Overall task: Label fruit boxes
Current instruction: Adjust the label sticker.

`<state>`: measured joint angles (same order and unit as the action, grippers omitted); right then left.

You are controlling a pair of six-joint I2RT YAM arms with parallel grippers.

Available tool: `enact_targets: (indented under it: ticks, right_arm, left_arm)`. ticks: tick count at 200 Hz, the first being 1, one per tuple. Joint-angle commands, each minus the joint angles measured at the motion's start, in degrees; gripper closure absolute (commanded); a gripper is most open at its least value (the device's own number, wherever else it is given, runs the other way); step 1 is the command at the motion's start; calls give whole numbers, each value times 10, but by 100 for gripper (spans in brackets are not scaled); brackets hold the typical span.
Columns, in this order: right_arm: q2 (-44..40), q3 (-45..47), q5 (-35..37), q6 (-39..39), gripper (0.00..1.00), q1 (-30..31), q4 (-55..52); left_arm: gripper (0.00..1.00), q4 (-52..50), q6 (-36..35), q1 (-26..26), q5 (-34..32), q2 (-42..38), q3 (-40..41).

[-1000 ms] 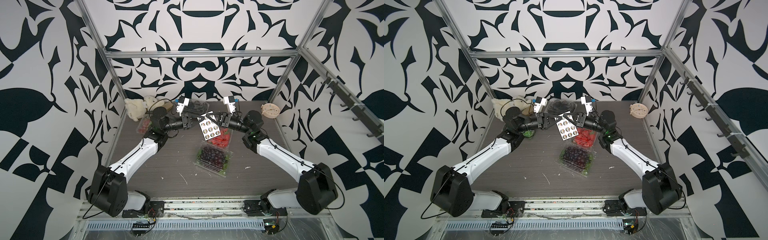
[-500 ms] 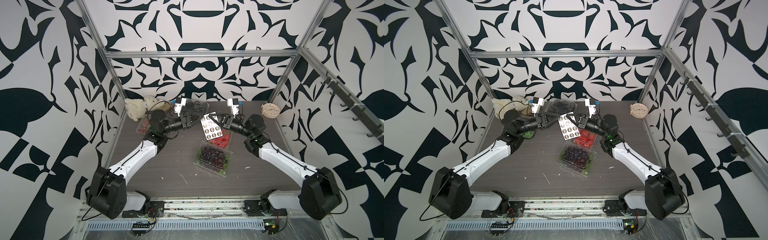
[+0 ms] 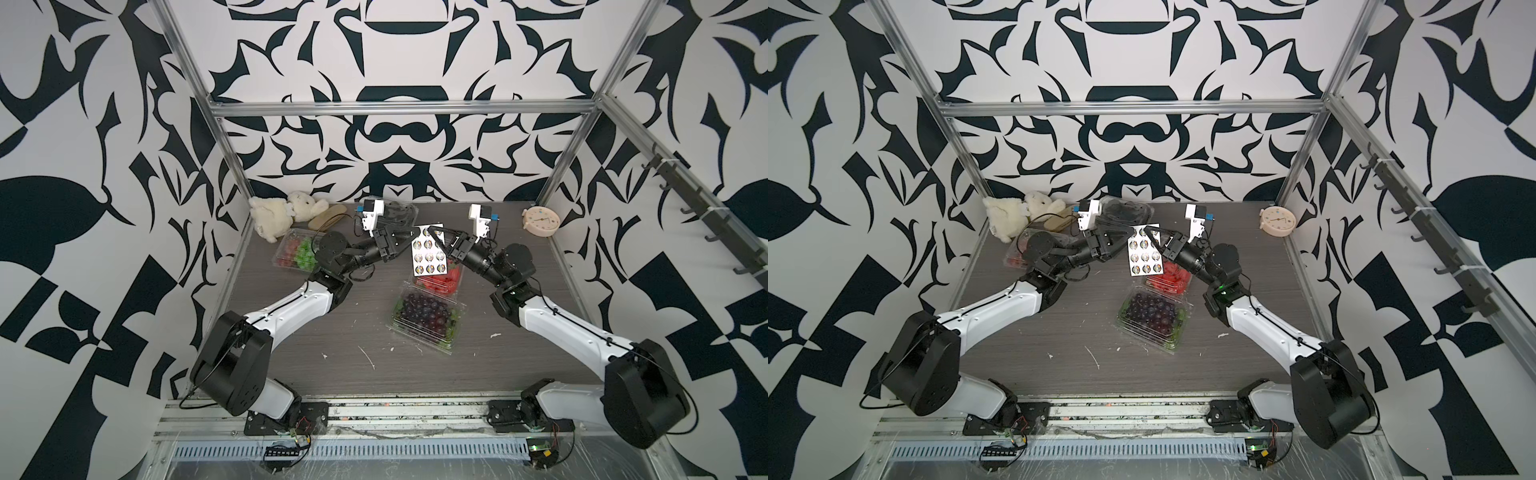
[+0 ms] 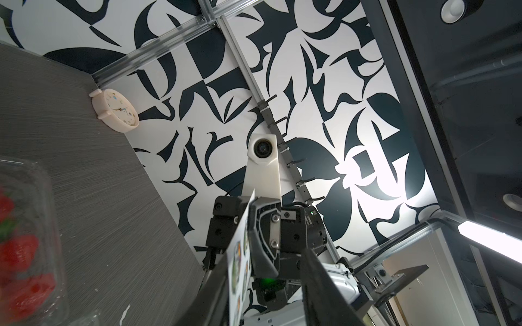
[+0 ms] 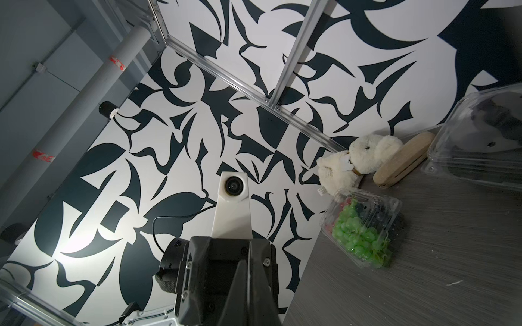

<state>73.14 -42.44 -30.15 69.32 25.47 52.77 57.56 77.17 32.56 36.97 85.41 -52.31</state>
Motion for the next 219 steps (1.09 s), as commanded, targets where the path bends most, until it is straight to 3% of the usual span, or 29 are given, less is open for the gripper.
enact_targets:
  ticks: [1, 29, 39, 45, 74, 119, 219]
  right_arm:
    - [-20, -2, 17, 6, 100, -3, 53]
    - [-15, -4, 7, 12, 100, -3, 55]
    - [-15, -6, -1, 12, 100, -4, 55]
    - [-14, -6, -7, 12, 100, -6, 54]
    - [-19, -10, -34, 13, 80, -16, 42]
    - [-27, -17, -58, 7, 77, -21, 25]
    - [-13, -36, -66, 4, 82, -23, 15]
  left_arm:
    - [66, 48, 9, 3, -8, 7, 1]
    - [88, 45, 10, 3, -6, 17, -10]
    - [100, 38, 7, 2, -3, 20, -15]
    - [100, 36, 6, 0, 1, 22, -17]
    - [100, 25, -1, -8, 15, 22, -25]
    - [100, 21, 1, -15, 17, 22, -29]
    - [100, 35, 16, -15, 50, 34, -32]
